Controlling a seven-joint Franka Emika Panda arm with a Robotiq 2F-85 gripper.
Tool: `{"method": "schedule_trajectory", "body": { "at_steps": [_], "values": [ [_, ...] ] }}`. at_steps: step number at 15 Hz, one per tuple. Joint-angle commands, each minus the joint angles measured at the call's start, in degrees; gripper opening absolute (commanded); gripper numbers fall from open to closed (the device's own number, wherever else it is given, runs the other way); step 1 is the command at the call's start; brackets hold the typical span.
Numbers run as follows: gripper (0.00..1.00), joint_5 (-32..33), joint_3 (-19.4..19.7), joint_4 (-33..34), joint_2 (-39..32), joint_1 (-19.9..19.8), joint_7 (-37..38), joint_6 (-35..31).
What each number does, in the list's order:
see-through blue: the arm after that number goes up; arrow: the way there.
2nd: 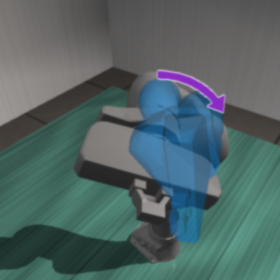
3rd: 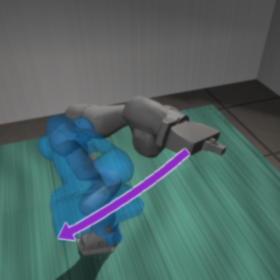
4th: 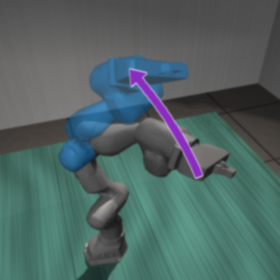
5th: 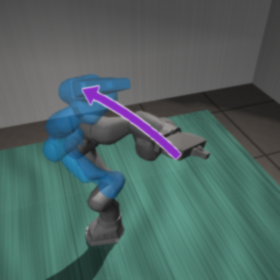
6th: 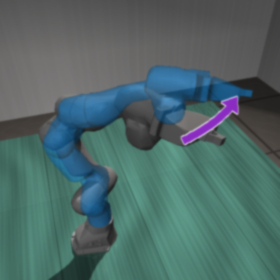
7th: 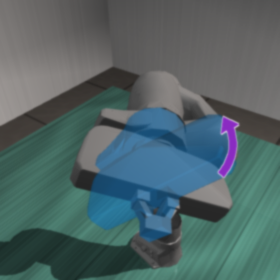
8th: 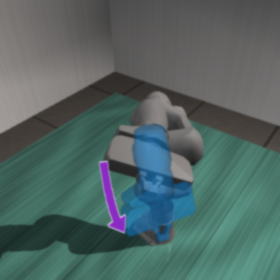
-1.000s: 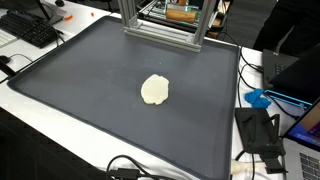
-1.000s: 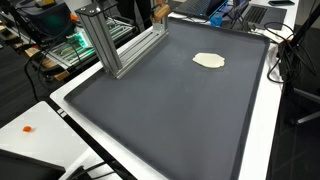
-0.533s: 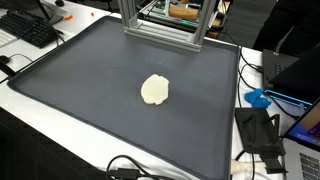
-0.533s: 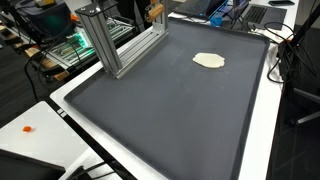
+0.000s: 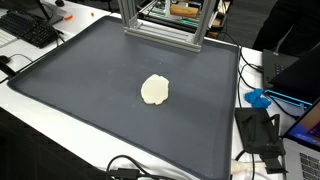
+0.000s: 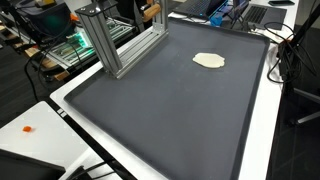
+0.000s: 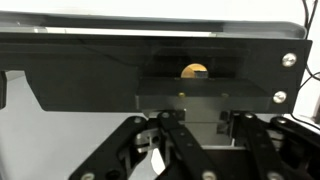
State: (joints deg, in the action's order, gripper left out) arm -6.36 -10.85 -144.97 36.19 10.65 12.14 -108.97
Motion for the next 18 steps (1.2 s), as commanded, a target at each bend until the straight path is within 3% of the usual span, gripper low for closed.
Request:
{"method": "schedule_trajectory", "body": {
  "at_steps": [1,11,12,13,17,18],
  "values": [
    [0.22,-2.43,-0.69,-2.33,3.6,0.08,1.87,0.02],
    [0.22,-2.51,-1.47,-3.66,3.99,0.11,2.18,-0.26],
    [0.72,-2.31,-1.57,-3.42,3.88,-0.11,2.45,-0.43],
    [0.73,-2.09,-1.6,-3.17,3.81,-0.18,2.39,-0.49],
    [0.99,-0.86,-1.56,-0.82,2.91,-0.4,1.17,-0.03],
    [1.0,-0.44,-1.55,0.07,2.37,-0.48,0.65,-0.25]
  ]
}}
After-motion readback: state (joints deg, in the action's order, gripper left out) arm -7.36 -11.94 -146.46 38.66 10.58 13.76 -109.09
